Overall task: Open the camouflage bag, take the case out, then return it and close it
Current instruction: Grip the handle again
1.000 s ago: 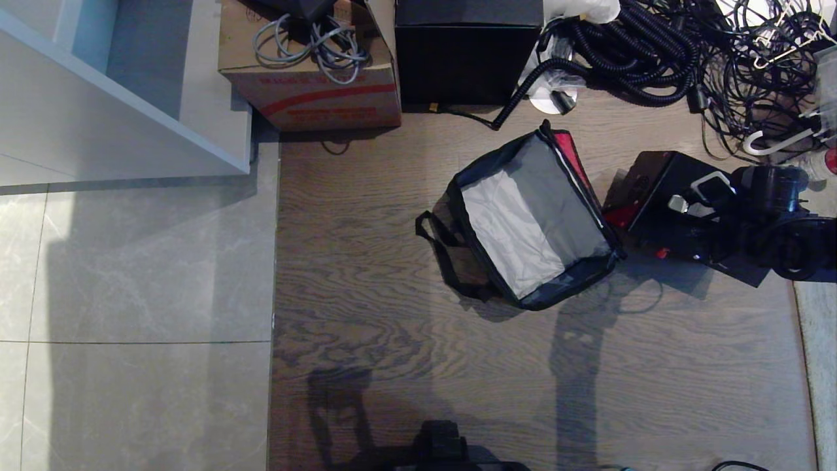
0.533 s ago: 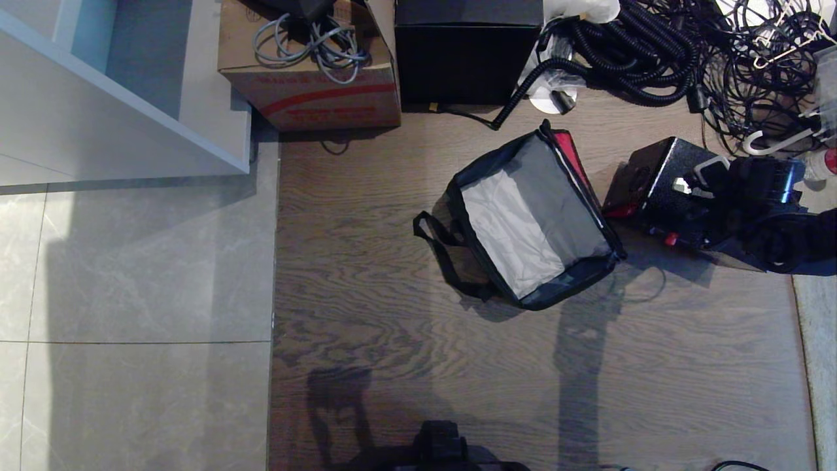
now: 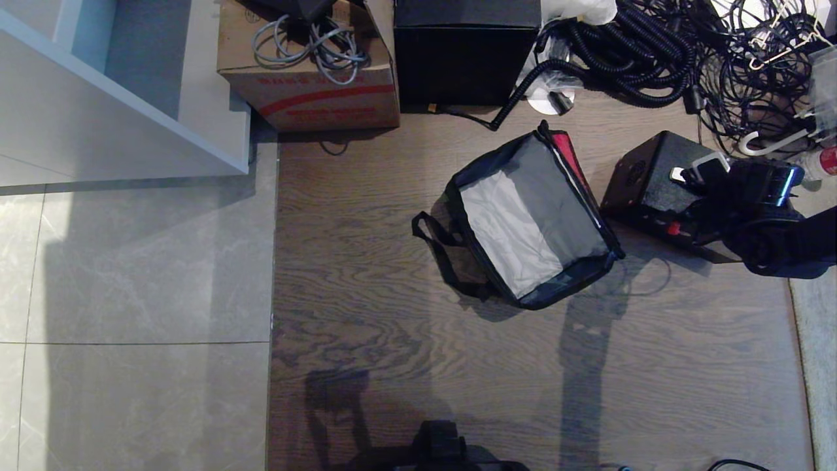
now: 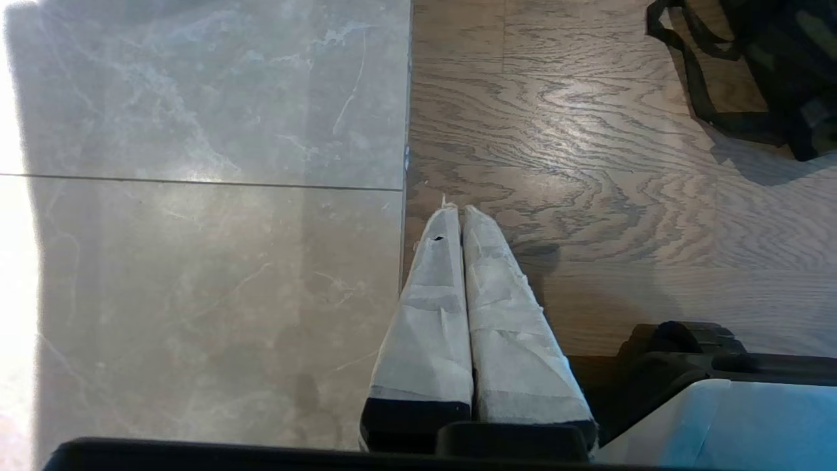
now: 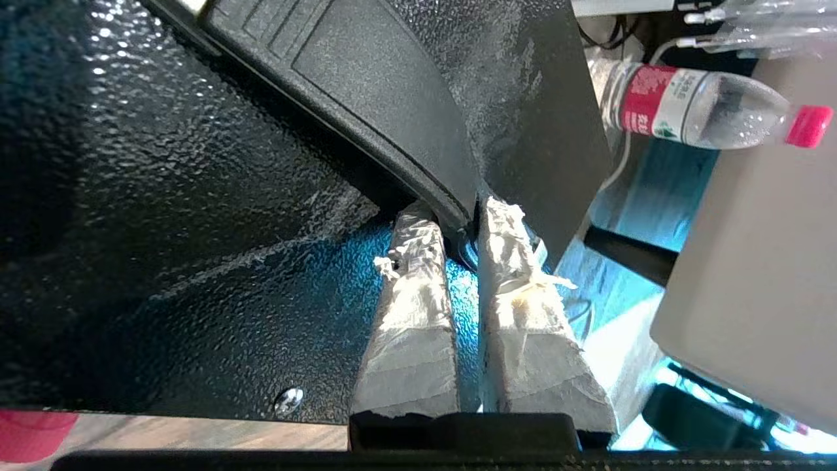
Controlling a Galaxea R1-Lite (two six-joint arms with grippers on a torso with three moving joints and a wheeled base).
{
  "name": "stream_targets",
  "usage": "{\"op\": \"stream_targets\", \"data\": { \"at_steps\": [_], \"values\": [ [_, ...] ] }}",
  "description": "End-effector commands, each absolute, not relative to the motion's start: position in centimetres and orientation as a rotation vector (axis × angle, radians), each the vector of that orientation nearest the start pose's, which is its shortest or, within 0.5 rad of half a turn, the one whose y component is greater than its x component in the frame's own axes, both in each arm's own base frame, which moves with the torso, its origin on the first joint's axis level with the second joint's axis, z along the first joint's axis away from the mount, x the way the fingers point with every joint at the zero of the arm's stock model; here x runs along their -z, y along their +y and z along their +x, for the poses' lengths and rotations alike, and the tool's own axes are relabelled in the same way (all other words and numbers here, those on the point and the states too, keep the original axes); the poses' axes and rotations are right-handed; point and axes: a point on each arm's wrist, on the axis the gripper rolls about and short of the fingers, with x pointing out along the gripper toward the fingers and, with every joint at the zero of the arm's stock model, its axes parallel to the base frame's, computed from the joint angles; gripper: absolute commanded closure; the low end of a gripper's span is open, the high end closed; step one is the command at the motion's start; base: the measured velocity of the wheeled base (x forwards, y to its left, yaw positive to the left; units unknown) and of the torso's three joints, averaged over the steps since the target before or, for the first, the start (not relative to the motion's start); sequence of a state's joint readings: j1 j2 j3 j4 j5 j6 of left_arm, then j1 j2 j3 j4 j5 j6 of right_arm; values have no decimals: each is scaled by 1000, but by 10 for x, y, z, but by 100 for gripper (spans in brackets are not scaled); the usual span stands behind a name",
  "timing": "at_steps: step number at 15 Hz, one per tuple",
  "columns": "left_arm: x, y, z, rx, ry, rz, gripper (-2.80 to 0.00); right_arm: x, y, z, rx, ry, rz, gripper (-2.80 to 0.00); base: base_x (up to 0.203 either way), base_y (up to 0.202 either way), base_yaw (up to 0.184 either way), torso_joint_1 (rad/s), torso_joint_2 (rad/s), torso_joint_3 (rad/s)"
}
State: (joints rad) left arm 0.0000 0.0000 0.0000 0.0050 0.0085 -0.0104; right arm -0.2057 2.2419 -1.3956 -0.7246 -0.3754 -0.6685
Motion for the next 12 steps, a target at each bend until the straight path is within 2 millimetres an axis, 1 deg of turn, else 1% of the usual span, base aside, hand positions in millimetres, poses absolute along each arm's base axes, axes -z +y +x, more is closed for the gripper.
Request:
{"op": "stream_targets", "data": {
  "at_steps": [1, 6, 7, 9, 12],
  "values": [
    [-75, 0, -23, -9, 5, -11, 0, -142, -103, 449, 515, 297, -664, 0, 0, 0, 0, 0, 0, 0],
    [-75, 0, -23, -9, 3, -11, 0, -158, -107, 450, 533, 255, -680, 0, 0, 0, 0, 0, 0, 0],
    [-75, 0, -23, -9, 5, -11, 0, -160, -108, 449, 511, 244, -682, -280, 0, 0, 0, 0, 0, 0],
    [-75, 0, -23, -9, 5, -11, 0, -159, -109, 447, 480, 240, -689, -280, 0, 0, 0, 0, 0, 0],
    [-75, 0, -23, -9, 5, -11, 0, -167, -113, 445, 486, 221, -692, -280, 0, 0, 0, 0, 0, 0]
  ]
}}
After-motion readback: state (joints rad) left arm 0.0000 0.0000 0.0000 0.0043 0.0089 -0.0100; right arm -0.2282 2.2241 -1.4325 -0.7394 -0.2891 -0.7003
